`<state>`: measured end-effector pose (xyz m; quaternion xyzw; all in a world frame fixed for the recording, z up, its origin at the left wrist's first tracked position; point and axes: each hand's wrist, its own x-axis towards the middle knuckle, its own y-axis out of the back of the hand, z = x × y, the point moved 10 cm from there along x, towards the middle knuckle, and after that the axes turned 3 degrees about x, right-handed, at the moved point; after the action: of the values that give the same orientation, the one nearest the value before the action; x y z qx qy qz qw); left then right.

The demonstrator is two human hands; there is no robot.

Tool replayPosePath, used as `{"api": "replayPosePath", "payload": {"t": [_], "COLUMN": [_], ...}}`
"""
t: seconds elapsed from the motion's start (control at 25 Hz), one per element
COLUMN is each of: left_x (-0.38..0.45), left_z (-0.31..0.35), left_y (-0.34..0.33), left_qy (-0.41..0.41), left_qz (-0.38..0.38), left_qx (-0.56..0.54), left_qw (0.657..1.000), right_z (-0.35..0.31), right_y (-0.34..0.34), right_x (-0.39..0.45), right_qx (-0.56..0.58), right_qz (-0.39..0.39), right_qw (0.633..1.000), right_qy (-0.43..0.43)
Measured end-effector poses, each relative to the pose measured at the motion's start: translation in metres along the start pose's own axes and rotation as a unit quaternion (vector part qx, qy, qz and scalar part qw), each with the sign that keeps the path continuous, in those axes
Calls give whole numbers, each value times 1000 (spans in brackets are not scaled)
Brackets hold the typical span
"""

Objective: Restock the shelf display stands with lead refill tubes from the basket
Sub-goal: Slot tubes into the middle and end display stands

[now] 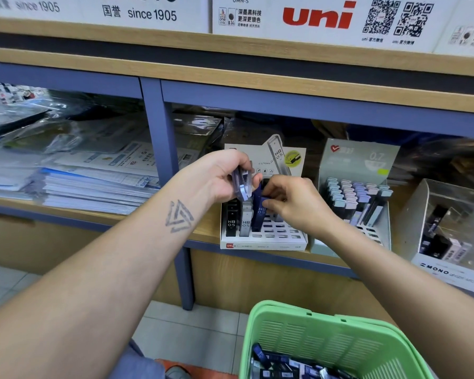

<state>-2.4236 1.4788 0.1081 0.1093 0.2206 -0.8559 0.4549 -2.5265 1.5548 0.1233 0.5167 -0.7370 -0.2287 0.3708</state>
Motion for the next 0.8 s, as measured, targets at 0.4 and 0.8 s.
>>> {"api": "replayPosePath", "payload": {"t": [0.4,0.8], "left_x": [-4,-17], "left_z": [-9,-13], "left_y": [4,-25], "left_qy": [35,30], "left_qz": [-14,-100], "left_qx": [7,81], "left_qw": [999,991], "right_z": [-7,6], "right_y": [-11,11], "right_x": [0,12], "right_qx": [-181,370], "right_qz": [6,-9], "right_qw": [981,914], "right_qy": [64,-167]}}
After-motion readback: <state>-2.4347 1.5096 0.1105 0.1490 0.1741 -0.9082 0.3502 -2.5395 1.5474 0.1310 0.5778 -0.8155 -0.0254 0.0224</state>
